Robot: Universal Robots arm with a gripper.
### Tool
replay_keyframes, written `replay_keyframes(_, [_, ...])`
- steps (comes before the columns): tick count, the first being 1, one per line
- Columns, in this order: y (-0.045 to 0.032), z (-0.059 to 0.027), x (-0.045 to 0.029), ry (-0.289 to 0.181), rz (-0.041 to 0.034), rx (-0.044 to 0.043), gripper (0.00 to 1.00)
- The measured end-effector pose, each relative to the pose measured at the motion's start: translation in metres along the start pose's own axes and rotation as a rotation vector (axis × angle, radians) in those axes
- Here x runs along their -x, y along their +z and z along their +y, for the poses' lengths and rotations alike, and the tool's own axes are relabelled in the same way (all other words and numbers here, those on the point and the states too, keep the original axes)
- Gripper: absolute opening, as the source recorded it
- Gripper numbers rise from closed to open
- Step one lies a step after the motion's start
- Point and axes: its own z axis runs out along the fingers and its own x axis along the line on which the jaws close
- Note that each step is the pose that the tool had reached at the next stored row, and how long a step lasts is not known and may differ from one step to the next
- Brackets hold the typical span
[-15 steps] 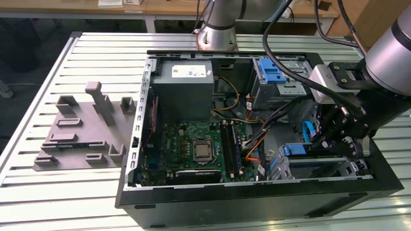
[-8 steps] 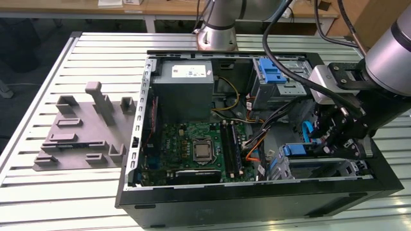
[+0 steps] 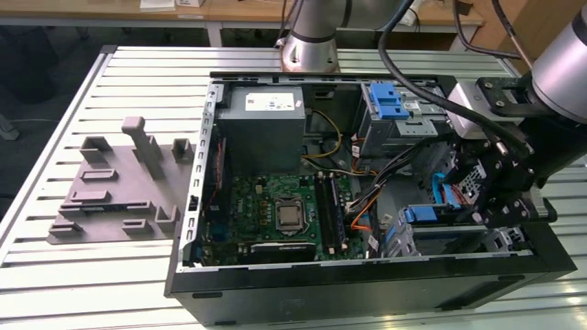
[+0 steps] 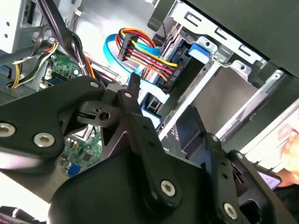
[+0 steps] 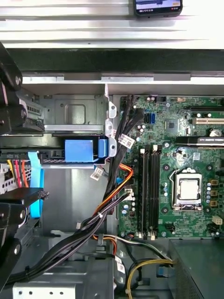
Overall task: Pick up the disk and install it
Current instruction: 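Insert the second disk wire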
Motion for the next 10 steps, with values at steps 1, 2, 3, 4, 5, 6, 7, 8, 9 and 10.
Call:
replay_keyframes(1, [-0.0014, 0.0, 0.0001, 0.0, -0.0001, 0.0, 0.58])
replay_keyframes(2, [-0.0026, 0.0, 0.0002, 0.0, 0.0, 0.0001, 0.58])
replay_keyframes(3, [-0.0033, 0.0, 0.0002, 0.0, -0.0001, 0.0003, 0.58])
replay_keyframes(4, [-0.0034, 0.0001, 0.0002, 0.0, -0.0004, 0.0006, 0.57])
replay_keyframes(5, [-0.0038, 0.0001, 0.0003, 0.0, -0.0003, 0.001, 0.51])
replay_keyframes(6, [-0.0043, 0.0001, 0.0003, 0.0, 0.0, 0.0012, 0.51])
replay_keyframes(7, [-0.0046, 0.0001, 0.0004, 0.0, -0.0002, 0.0015, 0.45])
replay_keyframes(8, [-0.0048, 0.0001, 0.0004, 0.0, -0.0002, 0.0017, 0.45])
replay_keyframes(9, [-0.0049, 0.0001, 0.0004, 0.0, -0.0002, 0.0018, 0.39])
replay_keyframes(10, [-0.0049, 0.0, 0.0004, 0.0, -0.0002, 0.0018, 0.39])
